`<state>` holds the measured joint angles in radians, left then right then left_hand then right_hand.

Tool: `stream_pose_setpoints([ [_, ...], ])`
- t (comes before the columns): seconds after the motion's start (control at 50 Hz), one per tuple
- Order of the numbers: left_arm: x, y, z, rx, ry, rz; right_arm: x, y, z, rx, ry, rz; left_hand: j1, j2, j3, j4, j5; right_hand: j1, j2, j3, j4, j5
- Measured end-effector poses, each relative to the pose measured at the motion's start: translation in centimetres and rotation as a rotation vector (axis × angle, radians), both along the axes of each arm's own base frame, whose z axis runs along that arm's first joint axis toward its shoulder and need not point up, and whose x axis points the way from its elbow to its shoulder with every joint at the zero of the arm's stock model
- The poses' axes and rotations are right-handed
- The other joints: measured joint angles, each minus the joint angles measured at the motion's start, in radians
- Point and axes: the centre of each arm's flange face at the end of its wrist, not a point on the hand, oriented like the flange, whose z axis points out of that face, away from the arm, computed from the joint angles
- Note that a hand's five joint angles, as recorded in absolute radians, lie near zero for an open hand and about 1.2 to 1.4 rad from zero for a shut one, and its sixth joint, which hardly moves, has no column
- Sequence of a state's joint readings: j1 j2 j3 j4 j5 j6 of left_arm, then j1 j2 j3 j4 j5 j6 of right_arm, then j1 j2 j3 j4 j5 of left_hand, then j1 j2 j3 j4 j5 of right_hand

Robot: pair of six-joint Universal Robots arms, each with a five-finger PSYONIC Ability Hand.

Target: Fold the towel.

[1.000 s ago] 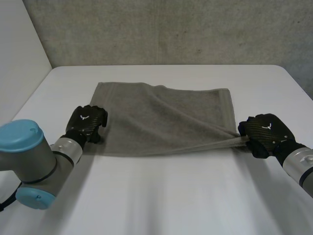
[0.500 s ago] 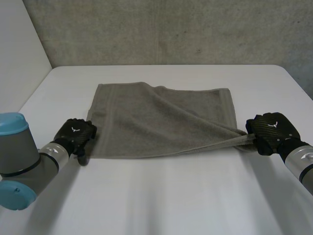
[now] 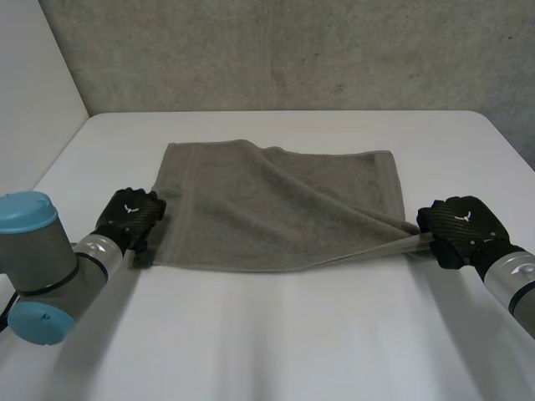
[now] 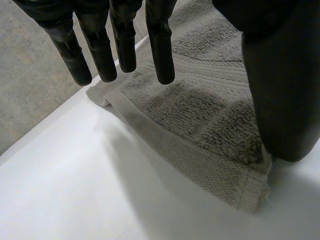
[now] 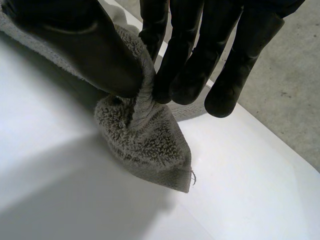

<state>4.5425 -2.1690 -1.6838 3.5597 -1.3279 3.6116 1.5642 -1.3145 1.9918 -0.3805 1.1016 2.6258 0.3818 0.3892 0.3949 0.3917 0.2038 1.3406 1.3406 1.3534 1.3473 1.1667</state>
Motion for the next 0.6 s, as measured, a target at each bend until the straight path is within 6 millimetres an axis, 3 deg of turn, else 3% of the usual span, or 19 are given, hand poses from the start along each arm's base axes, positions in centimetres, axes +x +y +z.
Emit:
stream_pose_setpoints([
  [0.2, -0.17, -0.29, -0.06, -0.004, 0.001, -0.003, 0.10, 0.08, -0.14, 0.003, 0.003, 0.005, 0.005, 0.004, 0.004, 0.005, 0.014, 0.000, 0.005, 0.000, 0.000, 0.002],
  [0.34, -0.20, -0.36, -0.20, 0.000, 0.003, -0.003, 0.11, 0.08, -0.22, 0.005, 0.006, 0.006, 0.380, 0.379, 0.370, 0.371, 0.372, 0.000, 0.005, 0.000, 0.000, 0.002],
  [0.6, -0.27, -0.36, -0.22, 0.002, 0.008, -0.007, 0.18, 0.15, -0.36, 0.008, 0.010, 0.009, 0.394, 0.395, 0.388, 0.390, 0.391, 0.000, 0.005, 0.000, 0.000, 0.002],
])
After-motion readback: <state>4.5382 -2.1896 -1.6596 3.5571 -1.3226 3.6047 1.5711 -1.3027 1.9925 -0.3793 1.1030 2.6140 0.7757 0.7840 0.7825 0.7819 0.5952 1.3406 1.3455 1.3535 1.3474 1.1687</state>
